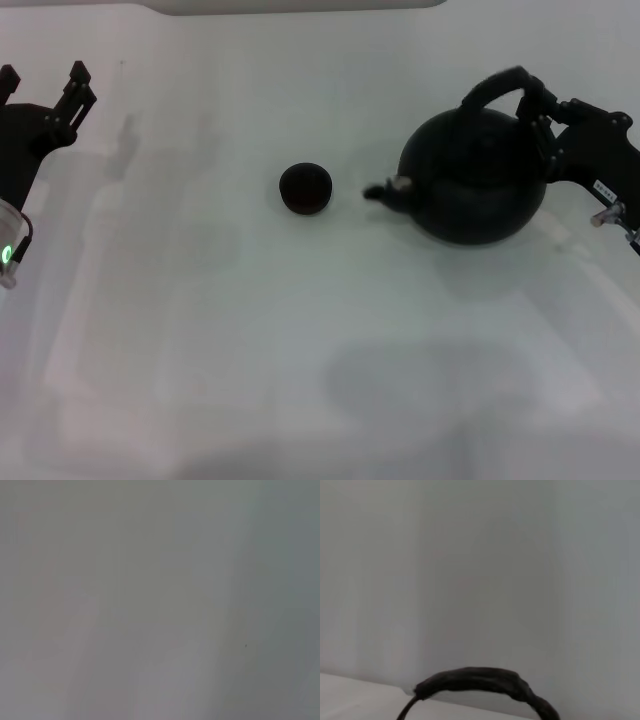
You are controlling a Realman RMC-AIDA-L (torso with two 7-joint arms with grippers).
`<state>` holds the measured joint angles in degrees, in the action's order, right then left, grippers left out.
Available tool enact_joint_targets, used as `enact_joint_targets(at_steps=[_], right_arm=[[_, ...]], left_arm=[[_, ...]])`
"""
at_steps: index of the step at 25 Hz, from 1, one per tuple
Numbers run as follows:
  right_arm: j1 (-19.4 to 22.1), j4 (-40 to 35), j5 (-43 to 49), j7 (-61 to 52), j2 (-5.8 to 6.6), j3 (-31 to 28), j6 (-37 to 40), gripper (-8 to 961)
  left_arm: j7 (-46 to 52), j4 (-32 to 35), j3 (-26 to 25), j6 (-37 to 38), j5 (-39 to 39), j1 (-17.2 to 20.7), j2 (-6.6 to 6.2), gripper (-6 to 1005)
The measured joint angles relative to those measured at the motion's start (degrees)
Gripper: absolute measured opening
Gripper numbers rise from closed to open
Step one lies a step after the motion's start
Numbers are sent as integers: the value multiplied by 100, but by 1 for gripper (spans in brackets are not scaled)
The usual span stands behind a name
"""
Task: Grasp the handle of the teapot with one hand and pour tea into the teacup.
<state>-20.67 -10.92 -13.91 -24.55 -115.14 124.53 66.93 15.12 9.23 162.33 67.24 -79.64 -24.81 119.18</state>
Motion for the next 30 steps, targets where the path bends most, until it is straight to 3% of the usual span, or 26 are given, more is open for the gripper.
enact_joint_targets(at_steps=[10,16,20,26,30], right_arm=[[62,-6,-54,-162,0,-37,50,374],[351,48,-62,-488,62,-321,555,530],[585,79,-68,-460,94,-741,815,720],[561,161,-69,97,1,-1569,810,870],[504,96,-69,624,-22,-1919,783,873]], left_arm=[[0,-3,0,0,2,36,0,887],[0,-28,0,3,5,49,0,887],[0,-40,-4,60,0,40,-7,887],[-1,-60,-19,63,-248,-83,-16,888],[-25,-168,-18,64,-323,-182,-20,888]])
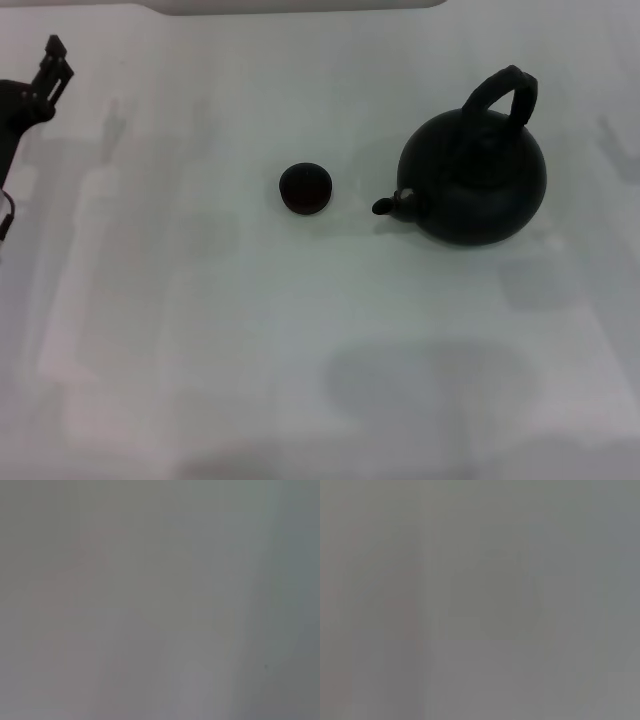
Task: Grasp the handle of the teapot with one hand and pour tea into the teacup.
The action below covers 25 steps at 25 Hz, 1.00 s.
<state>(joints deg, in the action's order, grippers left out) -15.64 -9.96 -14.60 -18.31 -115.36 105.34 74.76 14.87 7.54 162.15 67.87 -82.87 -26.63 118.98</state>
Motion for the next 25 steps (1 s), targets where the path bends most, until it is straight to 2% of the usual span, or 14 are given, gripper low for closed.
enact_joint_targets(at_steps=[7,15,25], right_arm=[[-10,-49,-57,11,-9,-391,-223,874],[-80,-58,-210,75,-22,-430,-296,874],[-168,-167,-221,617,-32,-398,-308,874]], left_arm=[[-4,-148,1,2,-221,-125,-9,887],[-272,-330,1,-48,-225,-213,6,887],[-476,-257,6,-22,-198,-120,25,888]])
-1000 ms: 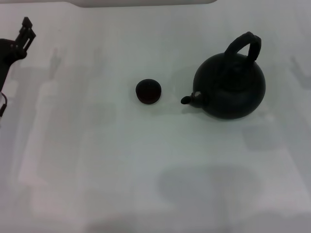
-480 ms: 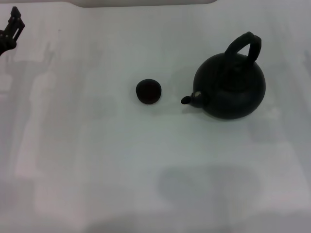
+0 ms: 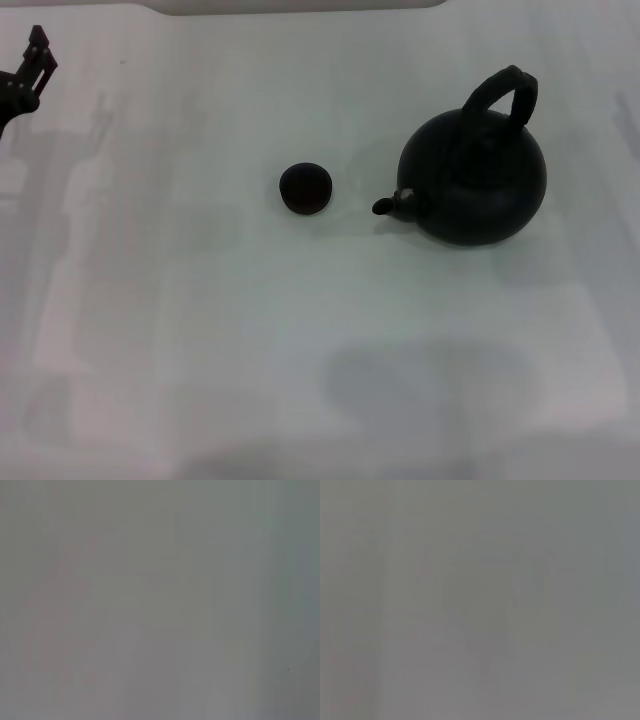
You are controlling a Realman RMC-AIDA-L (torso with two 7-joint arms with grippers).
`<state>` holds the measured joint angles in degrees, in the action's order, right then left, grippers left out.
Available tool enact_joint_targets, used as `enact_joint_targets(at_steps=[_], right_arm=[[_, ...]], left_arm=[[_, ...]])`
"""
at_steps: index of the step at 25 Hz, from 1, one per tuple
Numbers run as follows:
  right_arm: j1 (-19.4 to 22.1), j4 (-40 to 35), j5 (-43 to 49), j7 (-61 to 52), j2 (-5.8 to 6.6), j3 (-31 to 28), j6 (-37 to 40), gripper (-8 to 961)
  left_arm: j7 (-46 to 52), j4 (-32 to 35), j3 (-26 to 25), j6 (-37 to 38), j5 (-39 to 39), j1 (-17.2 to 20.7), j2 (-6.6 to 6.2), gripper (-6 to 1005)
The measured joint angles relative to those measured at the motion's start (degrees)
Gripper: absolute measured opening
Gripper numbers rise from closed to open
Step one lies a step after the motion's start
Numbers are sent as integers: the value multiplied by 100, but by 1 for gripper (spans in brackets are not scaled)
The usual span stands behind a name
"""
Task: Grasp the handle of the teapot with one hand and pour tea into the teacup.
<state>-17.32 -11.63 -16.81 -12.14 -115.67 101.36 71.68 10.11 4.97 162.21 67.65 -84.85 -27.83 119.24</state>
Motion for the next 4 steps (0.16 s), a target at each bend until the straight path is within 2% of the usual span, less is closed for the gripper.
enact_joint_targets(at_steps=[4], right_arm=[[-17,-23,-3,-7,0,3,-57,874]], left_arm=[[-1,3,-5,31,-20,6,4,888]])
